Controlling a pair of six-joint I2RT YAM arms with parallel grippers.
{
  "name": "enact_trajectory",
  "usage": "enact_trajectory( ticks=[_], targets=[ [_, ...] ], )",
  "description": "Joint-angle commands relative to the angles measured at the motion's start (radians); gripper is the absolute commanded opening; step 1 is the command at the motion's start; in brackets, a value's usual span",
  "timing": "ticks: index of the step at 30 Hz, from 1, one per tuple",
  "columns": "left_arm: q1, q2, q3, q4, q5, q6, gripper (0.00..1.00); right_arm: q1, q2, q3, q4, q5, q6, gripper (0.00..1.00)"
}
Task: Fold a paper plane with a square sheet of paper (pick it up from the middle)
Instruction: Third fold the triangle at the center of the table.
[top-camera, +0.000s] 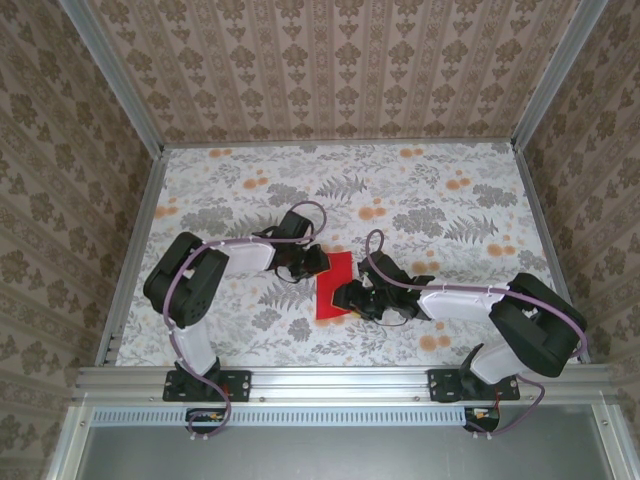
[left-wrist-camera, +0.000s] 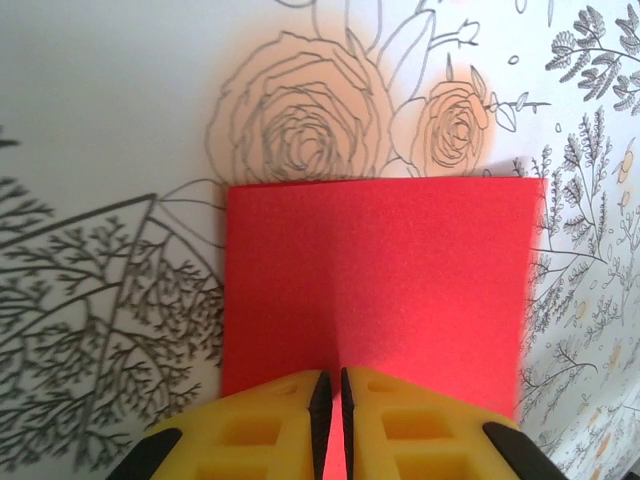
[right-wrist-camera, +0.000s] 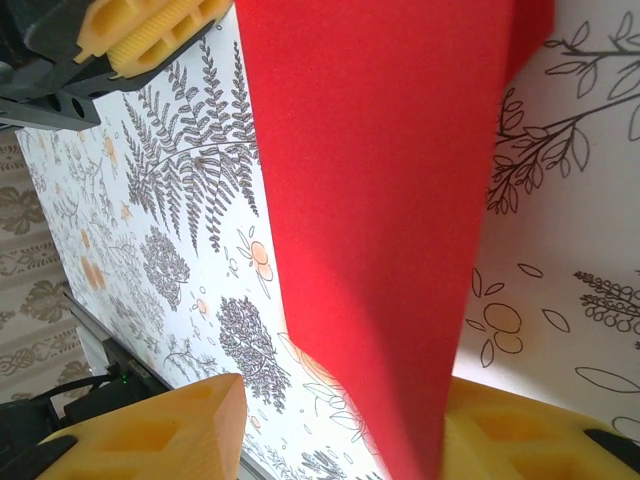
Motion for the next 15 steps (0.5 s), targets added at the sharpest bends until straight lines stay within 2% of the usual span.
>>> enact_trajectory(
  ticks=[1, 9, 12, 15],
  targets=[
    [0.025, 0.018, -0.060, -0.124, -0.093, -0.014, 0.16, -0.011, 0.011, -0.007, -0.013, 0.031, -0.018, 0.48],
    [0.030, 0.014, -0.073, -0.113, -0.083, -0.014, 0.16, -0.023, 0.019, -0.008, 0.021, -0.002, 0.000, 0.44],
    [0.030, 0.015, -0.074, -0.110, -0.078, -0.015, 0.16, -0.023, 0.009, -0.019, 0.019, -0.003, 0.028, 0.36],
    [0.030, 0.013, -0.075, -0.107, -0.075, -0.015, 0.15, -0.024, -0.008, -0.020, -0.004, 0.015, 0.053, 0.21]
  ],
)
